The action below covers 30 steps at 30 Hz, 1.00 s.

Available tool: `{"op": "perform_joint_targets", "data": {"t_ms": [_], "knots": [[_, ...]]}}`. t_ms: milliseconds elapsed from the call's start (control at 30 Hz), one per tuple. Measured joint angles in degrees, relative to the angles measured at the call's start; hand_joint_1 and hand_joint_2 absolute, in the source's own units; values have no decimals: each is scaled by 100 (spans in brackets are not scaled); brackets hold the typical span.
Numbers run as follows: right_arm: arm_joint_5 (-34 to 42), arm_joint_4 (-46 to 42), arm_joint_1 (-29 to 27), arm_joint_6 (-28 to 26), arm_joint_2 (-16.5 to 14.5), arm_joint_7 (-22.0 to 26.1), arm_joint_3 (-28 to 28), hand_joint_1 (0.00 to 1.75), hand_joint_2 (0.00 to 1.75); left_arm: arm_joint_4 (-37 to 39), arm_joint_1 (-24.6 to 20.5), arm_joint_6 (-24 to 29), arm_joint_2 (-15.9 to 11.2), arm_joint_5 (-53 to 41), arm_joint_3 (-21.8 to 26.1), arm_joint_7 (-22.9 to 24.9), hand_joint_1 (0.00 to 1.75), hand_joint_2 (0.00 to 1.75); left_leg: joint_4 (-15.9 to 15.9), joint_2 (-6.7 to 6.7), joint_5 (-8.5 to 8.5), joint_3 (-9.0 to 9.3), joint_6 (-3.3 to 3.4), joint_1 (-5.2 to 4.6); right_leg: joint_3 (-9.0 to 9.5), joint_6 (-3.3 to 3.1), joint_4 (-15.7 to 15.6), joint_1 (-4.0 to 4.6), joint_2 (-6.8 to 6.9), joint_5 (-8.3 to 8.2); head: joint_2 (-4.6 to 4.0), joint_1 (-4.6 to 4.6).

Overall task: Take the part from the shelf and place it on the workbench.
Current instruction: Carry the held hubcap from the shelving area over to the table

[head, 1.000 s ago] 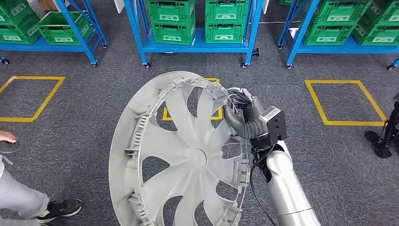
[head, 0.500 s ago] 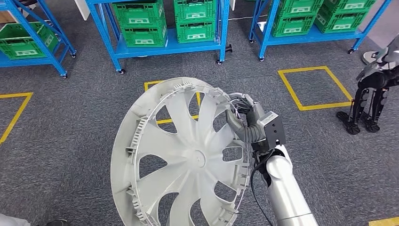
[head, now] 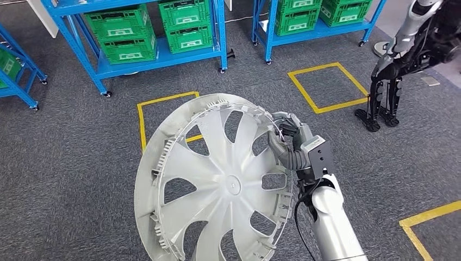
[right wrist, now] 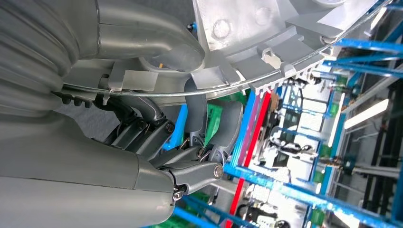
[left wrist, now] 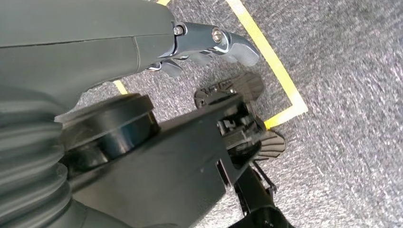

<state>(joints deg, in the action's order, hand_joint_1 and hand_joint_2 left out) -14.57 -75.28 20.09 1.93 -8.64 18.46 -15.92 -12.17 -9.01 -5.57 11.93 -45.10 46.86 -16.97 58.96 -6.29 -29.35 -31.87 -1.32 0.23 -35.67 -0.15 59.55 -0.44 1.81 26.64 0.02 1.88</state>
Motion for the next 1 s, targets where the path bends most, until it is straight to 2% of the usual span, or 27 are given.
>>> {"op": "perform_joint_targets", "data": {"t_ms": [33,67,133,167,200,233,267,300,367,400,433,500,533,567,633,667,700,733,767,800,867,900,933,1000], "knots": [[-1,-2,-3,7,2,-2,7,175,175,0,-1,-1,2,7,0,-2,0,175,52,74,-48,-13,-36,13,-1,-35,-17,-12,-54,-18,0,3],[-1,-3,-4,11,0,-2,10,175,175,1,1,-1,3,12,0,-5,0,175,204,203,-160,-69,-66,24,0,-68,-33,-29,-106,-37,0,13],[-1,-4,-5,16,-10,-3,10,175,175,3,23,-1,4,13,0,-11,0,175,840,500,-527,-339,-105,39,-7,-105,-43,-42,-215,-58,0,41],[0,-3,-8,19,-15,-5,10,175,175,4,42,-1,3,12,0,-13,0,175,1217,567,-693,-511,-113,39,-14,-115,-40,-38,-281,-63,0,51],[2,-3,-14,22,-17,-7,11,175,175,6,61,-2,3,9,0,-13,0,175,1485,592,-770,-639,-114,38,-20,-118,-37,-34,-354,-65,0,55],[4,-3,-22,28,-17,-9,11,175,175,8,78,-6,2,2,0,-12,0,175,1564,604,-735,-683,-107,37,-22,-118,-33,-30,-428,-68,0,55],[9,-3,-31,33,-17,-10,11,175,175,9,88,-11,3,-6,0,-11,0,175,1412,619,-591,-622,-90,37,-22,-114,-29,-29,-505,-70,0,56],[14,-4,-42,39,-17,-13,12,175,175,10,91,-17,3,-14,0,-8,0,175,1058,668,-372,-465,-65,37,-19,-107,-27,-29,-581,-75,0,57],[27,-5,-66,48,-16,-21,14,175,175,11,91,-22,0,-22,0,-1,0,175,300,913,-62,-131,-8,45,-35,-69,-22,-33,-721,-94,0,56],[33,-7,-79,53,-16,-25,15,175,175,11,92,-22,-2,-23,0,4,0,175,73,1013,2,-36,11,43,-55,-36,-22,-40,-783,-112,0,55],[41,-7,-95,62,-15,-29,17,175,175,11,94,-22,-3,-23,0,9,0,175,-7,1065,-1,-7,28,35,-78,2,-29,-52,-840,-132,0,57],[56,-8,-136,97,-5,-39,28,175,175,12,97,-13,1,-20,0,15,0,175,-42,957,38,1,79,27,-111,82,-50,-72,-930,-172,0,62],[60,-8,-153,116,0,-41,36,175,175,11,96,-4,3,-17,1,15,0,175,-68,887,61,10,122,34,-136,109,-21,-62,-853,-149,0,55],[62,-8,-162,133,5,-43,41,175,175,11,97,5,5,-14,1,15,0,175,-97,812,85,18,164,44,-198,131,98,-48,-713,-67,0,37],[61,-1,-166,162,7,-41,44,175,175,11,108,16,4,-10,2,20,0,175,-123,658,102,18,218,50,-466,161,675,-25,-363,269,0,-1],[60,11,-171,181,9,-42,44,175,175,11,119,19,2,-10,3,25,0,175,-119,577,100,10,226,47,-645,181,1067,-33,-283,451,0,-13],[60,27,-179,200,11,-41,44,175,175,11,129,21,0,-10,3,30,0,175,-114,493,97,4,228,46,-783,198,1380,-42,-250,565,0,-15],[60,47,-187,215,14,-41,44,175,175,11,135,24,0,-10,4,33,0,175,-108,410,94,-1,226,46,-836,213,1522,-53,-231,583,0,-16],[59,66,-192,227,17,-38,44,175,175,13,136,26,4,-10,4,33,0,175,-99,329,88,-4,217,46,-771,222,1439,-62,-206,500,0,-17],[61,80,-194,237,18,-32,44,175,175,14,133,27,11,-12,4,33,0,175,-84,255,76,-5,204,48,-588,225,1137,-69,-153,343,0,-17],[74,98,-189,272,15,-5,43,175,175,16,114,26,26,-19,4,32,0,175,-28,128,31,-8,153,27,-144,195,361,-59,106,91,0,-19],[85,108,-188,303,14,15,43,175,175,16,102,26,31,-22,4,32,0,175,-6,78,8,-7,121,10,-14,160,120,-45,199,41,0,-14],[99,120,-188,336,12,40,42,175,175,16,88,26,32,-24,4,33,0,175,5,31,-7,-3,87,-7,33,120,11,-29,248,38,0,-8],[121,144,-190,395,11,86,42,175,175,16,62,25,33,-29,4,42,0,175,-14,-66,-14,23,22,-12,7,41,5,-17,126,22,0,6]]}}
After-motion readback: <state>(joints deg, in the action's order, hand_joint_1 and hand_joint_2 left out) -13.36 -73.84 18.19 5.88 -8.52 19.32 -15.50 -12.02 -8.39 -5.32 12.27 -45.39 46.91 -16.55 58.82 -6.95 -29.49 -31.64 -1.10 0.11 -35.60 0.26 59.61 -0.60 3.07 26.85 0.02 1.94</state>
